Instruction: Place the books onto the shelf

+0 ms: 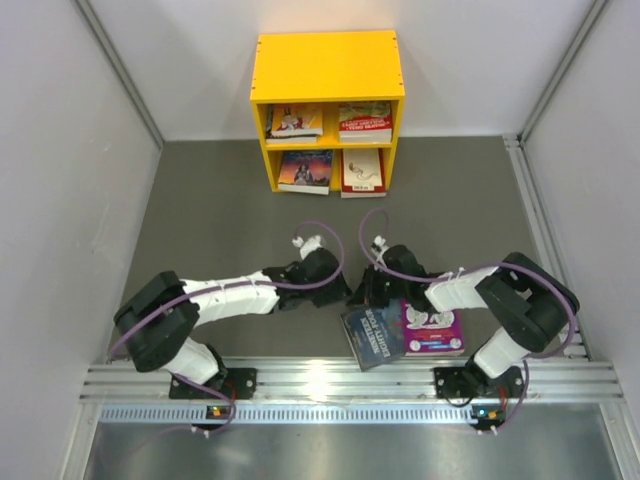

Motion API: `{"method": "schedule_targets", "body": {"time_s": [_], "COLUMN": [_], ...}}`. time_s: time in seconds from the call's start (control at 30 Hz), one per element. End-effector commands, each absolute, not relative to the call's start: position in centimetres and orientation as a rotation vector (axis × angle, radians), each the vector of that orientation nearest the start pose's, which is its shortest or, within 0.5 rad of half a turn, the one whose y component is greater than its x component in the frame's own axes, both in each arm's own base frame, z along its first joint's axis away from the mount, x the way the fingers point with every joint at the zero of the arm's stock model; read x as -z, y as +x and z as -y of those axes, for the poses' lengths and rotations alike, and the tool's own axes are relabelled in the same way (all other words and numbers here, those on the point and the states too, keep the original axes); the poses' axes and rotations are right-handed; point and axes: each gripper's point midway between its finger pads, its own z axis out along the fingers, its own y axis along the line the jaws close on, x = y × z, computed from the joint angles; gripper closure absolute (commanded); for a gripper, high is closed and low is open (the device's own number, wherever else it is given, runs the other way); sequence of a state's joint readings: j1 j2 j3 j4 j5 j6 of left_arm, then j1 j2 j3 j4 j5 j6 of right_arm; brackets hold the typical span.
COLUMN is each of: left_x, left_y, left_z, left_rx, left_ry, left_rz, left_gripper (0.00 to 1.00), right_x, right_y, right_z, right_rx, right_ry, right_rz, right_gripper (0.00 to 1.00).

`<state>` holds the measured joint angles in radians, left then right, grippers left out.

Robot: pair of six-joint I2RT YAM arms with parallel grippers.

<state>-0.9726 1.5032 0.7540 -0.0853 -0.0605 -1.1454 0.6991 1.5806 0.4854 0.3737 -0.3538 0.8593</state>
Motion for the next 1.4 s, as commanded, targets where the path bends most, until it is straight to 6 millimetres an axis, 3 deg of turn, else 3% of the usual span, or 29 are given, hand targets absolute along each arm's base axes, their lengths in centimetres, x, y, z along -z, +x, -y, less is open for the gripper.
{"method": "schedule_targets", "body": {"time_s": [0.0, 0.13, 0.17, 0.23, 0.27, 0.33, 0.37, 0.4, 0.43, 0.47, 0.5, 0.53, 0.6, 0.63, 0.77, 0.87, 0.9, 0.93, 1.03, 1.07, 1.1, 1.13, 1.17, 1.2, 1.23, 1.27, 1.33, 1.37], "left_x": [-9.1, -10.1, -10.7, -12.0, -12.3, -12.9, -12.6, -12.6, -12.6, -11.7, -12.2, -11.6, -12.2, -12.3, -12.8, -12.9, -12.1, -12.7, -11.6, -12.7, -11.2, -11.9, -11.6, -9.9, -10.2, -8.7, -8.8, -8.0], "left_y": [29.3, 31.5, 32.0, 32.0, 31.8, 31.1, 30.7, 30.4, 30.0, 29.1, 28.9, 28.3, 27.8, 27.4, 26.4, 25.3, 25.0, 24.5, 23.1, 23.3, 23.0, 22.3, 22.2, 22.0, 21.5, 21.2, 20.9, 20.6], "left_z": [26.2, 22.2, 21.7, 21.3, 21.6, 22.4, 22.7, 23.0, 23.3, 23.7, 24.2, 24.3, 25.5, 26.0, 28.0, 30.8, 31.7, 33.3, 36.7, 38.2, 39.3, 41.1, 42.0, 42.9, 44.2, 44.8, 46.2, 46.6], "left_rx": [0.576, 0.489, 0.481, 0.479, 0.498, 0.562, 0.586, 0.609, 0.641, 0.675, 0.726, 0.747, 0.849, 0.869, 0.923, 1.005, 1.018, 1.062, 1.097, 1.131, 1.119, 1.164, 1.183, 1.181, 1.218, 1.21, 1.267, 1.273], "left_ry": [-0.45, -0.465, -0.467, -0.433, -0.411, -0.349, -0.329, -0.315, -0.3, -0.281, -0.283, -0.277, -0.259, -0.241, -0.182, -0.12, -0.118, -0.081, -0.015, 0.005, 0.021, 0.062, 0.074, 0.076, 0.097, 0.104, 0.101, 0.107], "left_rz": [-2.237, -2.225, -2.21, -2.185, -2.186, -2.201, -2.216, -2.224, -2.232, -2.264, -2.252, -2.266, -2.249, -2.254, -2.263, -2.284, -2.313, -2.3, -2.344, -2.32, -2.357, -2.351, -2.353, -2.393, -2.393, -2.426, -2.415, -2.433], "left_gripper": [0.53, 0.54, 0.54, 0.53, 0.5, 0.45, 0.38, 0.34, 0.32, 0.31, 0.29, 0.28, 0.28, 0.28, 0.28, 0.27, 0.27, 0.27, 0.25, 0.25, 0.24, 0.24, 0.24, 0.24, 0.24, 0.24, 0.24, 0.26], "right_x": [-0.6, -1.9, -2.7, -2.8, -3.4, -4.1, -6.4, -6.3, -6.9, -7.6, -7.7, -7.5, -6.6, -6.2, -4.8, -4.0, -3.7, -2.9, -1.2, -0.9, -0.6, -0.7, -0.8, -0.9, -1.0, -1.0, -0.8, -0.7], "right_y": [9.5, 9.7, 10.4, 11.1, 12.7, 15.0, 17.8, 17.9, 19.6, 20.1, 20.7, 21.8, 21.8, 22.2, 21.0, 20.2, 19.9, 19.1, 17.6, 17.5, 17.2, 16.9, 16.9, 16.7, 16.6, 16.4, 15.9, 15.8], "right_z": [-30.1, -32.5, -33.3, -33.1, -32.2, -29.9, -28.7, -26.3, -24.2, -22.1, -20.4, -17.2, -13.7, -10.9, -6.0, -5.4, -5.5, -5.5, -6.8, -7.5, -7.9, -8.3, -8.7, -9.1, -9.8, -10.2, -10.9, -11.1], "right_rx": [-1.365, -1.423, -1.441, -1.355, -1.179, -0.917, -0.784, -0.666, -0.609, -0.57, -0.549, -0.518, -0.435, -0.376, -0.26, -0.246, -0.245, -0.245, -0.322, -0.377, -0.402, -0.409, -0.436, -0.462, -0.504, -0.521, -0.541, -0.543], "right_ry": [-0.143, -0.19, -0.203, -0.24, -0.2, -0.217, -0.153, -0.132, -0.038, 0.024, 0.067, 0.2, 0.288, 0.405, 0.616, 0.676, 0.72, 0.745, 0.755, 0.741, 0.73, 0.709, 0.696, 0.702, 0.675, 0.684, 0.655, 0.662], "right_rz": [-2.916, -2.874, -2.837, -2.839, -2.83, -2.773, -2.661, -2.689, -2.668, -2.653, -2.644, -2.63, -2.649, -2.635, -2.652, -2.672, -2.678, -2.702, -2.753, -2.763, -2.774, -2.778, -2.776, -2.774, -2.771, -2.774, -2.789, -2.789], "right_gripper": [1.0, 0.99, 0.94, 0.83, 0.59, 0.29, 0.09, 0.02, 0.0, 0.0, 0.0, 0.0, 0.0, 0.0, 0.0, 0.0, 0.0, 0.0, 0.0, 0.0, 0.0, 0.0, 0.0, 0.0, 0.0, 0.0, 0.0, 0.0]}}
